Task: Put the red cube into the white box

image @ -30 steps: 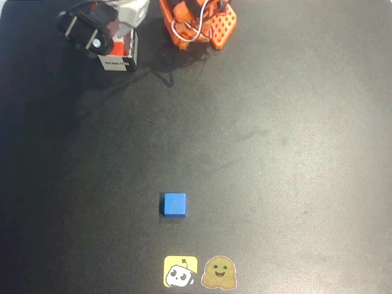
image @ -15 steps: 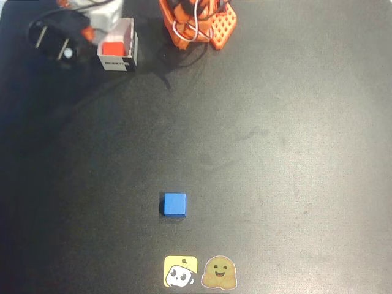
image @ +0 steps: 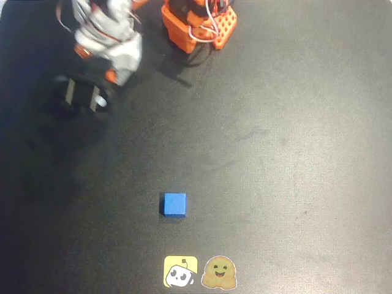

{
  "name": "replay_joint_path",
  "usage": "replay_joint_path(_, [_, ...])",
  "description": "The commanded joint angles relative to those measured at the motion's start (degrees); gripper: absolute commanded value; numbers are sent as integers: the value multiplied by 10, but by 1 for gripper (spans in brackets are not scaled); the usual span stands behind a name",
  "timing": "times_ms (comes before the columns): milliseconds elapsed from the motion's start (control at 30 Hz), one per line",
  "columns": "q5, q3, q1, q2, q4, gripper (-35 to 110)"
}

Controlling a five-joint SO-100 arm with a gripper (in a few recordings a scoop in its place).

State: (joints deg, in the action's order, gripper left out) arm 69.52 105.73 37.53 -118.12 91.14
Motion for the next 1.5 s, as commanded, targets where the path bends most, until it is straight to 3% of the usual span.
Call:
replay_joint_path(0, [54,-26,-80,-12,16,0])
replay_joint_path(467, [163,47,-271,-64,2,0])
replay_joint_path(967, [149,346,-287,-359,-39,0])
replay_joint_path(1467, [148,483,-295,-347,-120,0])
